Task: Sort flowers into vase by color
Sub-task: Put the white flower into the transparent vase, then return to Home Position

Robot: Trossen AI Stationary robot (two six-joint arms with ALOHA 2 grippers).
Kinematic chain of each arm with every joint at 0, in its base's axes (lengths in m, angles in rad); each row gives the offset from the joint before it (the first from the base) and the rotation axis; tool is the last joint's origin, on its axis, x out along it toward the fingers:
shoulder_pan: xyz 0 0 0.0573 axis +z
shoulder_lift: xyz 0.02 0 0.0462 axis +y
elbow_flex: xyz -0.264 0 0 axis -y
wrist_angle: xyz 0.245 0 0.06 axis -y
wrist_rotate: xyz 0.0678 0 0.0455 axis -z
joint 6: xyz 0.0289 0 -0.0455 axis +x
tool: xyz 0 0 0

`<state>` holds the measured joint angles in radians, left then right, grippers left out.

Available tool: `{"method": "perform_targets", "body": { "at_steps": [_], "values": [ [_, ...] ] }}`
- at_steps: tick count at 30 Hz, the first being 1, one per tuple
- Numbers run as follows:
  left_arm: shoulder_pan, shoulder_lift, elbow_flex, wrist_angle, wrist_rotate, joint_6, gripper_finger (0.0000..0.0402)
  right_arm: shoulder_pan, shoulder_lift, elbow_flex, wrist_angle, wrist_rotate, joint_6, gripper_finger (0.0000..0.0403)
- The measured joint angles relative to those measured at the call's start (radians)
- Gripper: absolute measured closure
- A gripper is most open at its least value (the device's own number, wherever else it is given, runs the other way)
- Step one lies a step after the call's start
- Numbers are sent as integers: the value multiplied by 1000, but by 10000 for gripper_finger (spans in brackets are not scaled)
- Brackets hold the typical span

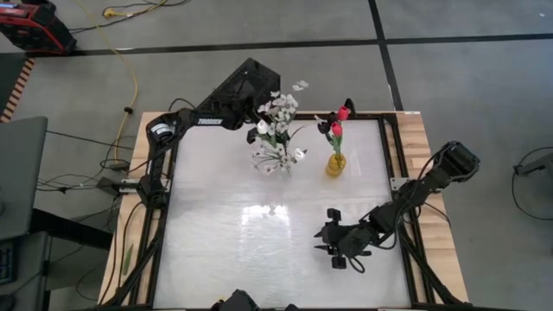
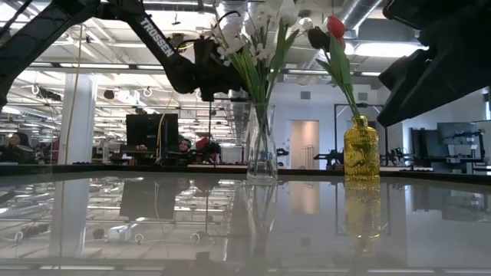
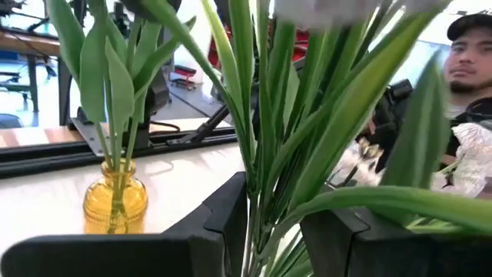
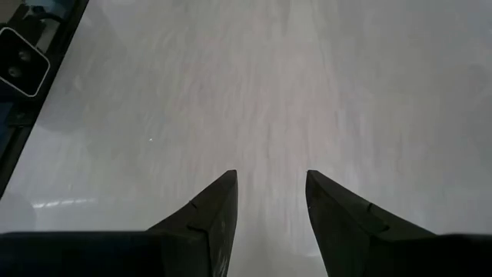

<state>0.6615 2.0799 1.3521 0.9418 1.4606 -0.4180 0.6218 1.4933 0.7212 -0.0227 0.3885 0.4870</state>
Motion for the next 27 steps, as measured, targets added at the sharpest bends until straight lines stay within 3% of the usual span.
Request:
{"method": "perform_targets", "body": {
  "at_steps": [7,14,19,23,27],
  "values": [
    [-7,-13,0,-103,-66,160,305,-4,-2,0,1,-1,1,223],
    [-7,-13,1,-232,-290,360,295,-4,-2,0,1,-7,2,223],
    [-11,-13,1,-357,-273,408,247,-4,-2,0,0,-26,1,223],
    [-11,-13,1,-368,-174,413,207,-12,-2,0,-5,-27,-6,223],
    [-12,-13,1,-378,-162,367,188,-16,-2,0,-7,-30,-7,223]
  ]
}}
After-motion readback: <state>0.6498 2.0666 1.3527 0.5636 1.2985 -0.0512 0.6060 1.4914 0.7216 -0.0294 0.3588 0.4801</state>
